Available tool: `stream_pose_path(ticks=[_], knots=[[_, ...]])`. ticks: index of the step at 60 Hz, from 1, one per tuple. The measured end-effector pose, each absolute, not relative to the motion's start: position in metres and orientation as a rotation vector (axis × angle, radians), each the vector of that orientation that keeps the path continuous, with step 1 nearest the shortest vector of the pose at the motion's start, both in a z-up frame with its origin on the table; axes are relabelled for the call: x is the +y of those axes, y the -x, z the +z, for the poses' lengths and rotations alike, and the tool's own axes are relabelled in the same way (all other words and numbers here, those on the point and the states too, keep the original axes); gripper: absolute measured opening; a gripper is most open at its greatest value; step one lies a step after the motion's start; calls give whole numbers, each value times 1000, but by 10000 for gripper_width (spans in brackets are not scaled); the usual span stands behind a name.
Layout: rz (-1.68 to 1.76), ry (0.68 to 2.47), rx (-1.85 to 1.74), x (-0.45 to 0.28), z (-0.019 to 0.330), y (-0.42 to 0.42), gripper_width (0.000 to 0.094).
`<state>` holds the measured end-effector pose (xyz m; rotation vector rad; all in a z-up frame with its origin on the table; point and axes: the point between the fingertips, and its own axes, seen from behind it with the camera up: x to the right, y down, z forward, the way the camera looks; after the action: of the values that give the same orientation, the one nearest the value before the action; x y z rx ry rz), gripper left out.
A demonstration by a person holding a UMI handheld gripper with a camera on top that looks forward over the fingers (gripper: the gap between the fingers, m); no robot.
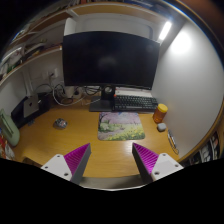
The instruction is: Arrange mouse
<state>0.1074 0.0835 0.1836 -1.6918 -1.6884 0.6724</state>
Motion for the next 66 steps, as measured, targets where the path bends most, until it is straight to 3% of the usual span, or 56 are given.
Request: stream_pose_path(ticks=[39, 66], knots=[[791, 1545, -1929, -75, 149, -121, 862], [814, 1624, -1866, -162, 123, -91, 862]])
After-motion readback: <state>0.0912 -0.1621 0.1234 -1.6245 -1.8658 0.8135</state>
